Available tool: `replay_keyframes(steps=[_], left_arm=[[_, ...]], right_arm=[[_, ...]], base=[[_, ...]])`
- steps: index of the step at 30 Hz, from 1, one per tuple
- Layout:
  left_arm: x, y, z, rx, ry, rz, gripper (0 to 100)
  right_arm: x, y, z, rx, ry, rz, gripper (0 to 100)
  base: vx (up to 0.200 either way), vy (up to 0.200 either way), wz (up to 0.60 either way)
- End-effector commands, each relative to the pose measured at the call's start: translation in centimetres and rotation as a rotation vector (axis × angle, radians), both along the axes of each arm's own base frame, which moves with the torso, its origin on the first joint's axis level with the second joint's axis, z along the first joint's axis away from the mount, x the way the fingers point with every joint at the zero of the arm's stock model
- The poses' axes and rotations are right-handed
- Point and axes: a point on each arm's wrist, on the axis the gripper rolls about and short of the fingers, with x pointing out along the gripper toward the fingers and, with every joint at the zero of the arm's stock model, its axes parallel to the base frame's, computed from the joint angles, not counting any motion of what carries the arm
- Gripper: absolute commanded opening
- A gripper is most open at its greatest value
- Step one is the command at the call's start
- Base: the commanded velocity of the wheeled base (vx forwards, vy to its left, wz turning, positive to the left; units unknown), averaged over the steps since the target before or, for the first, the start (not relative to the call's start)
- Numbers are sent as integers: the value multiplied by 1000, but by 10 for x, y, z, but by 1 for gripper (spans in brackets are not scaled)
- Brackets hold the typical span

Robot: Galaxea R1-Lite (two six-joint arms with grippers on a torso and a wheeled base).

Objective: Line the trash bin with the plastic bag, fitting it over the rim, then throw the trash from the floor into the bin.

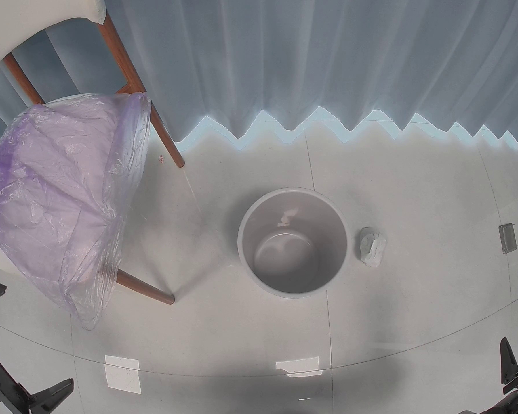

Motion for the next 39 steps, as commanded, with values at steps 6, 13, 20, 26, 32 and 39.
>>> replay_keyframes(steps=[6, 13, 20, 26, 32, 39], left_arm=[[19, -5, 7, 18, 81, -5, 100], [32, 0, 20, -37, 120, 244, 100], [43, -3, 15, 4, 166, 208, 100], [58, -9, 13, 64, 205, 115, 100], [69, -12, 9, 80, 258, 116, 100], [87, -22, 14, 107, 302, 78, 100]], right_arm=[[0, 0, -5, -1, 2, 1, 100], [0, 0, -5, -1, 2, -1, 100], [0, 0, -5, -1, 2, 1, 100], [0, 0, -5, -1, 2, -1, 100], [0, 0, -5, -1, 2, 1, 100], [0, 0, -5, -1, 2, 1, 100]], base=[[0, 0, 0], [0, 0, 0], [0, 0, 0], [0, 0, 0], [0, 0, 0], [0, 0, 0]])
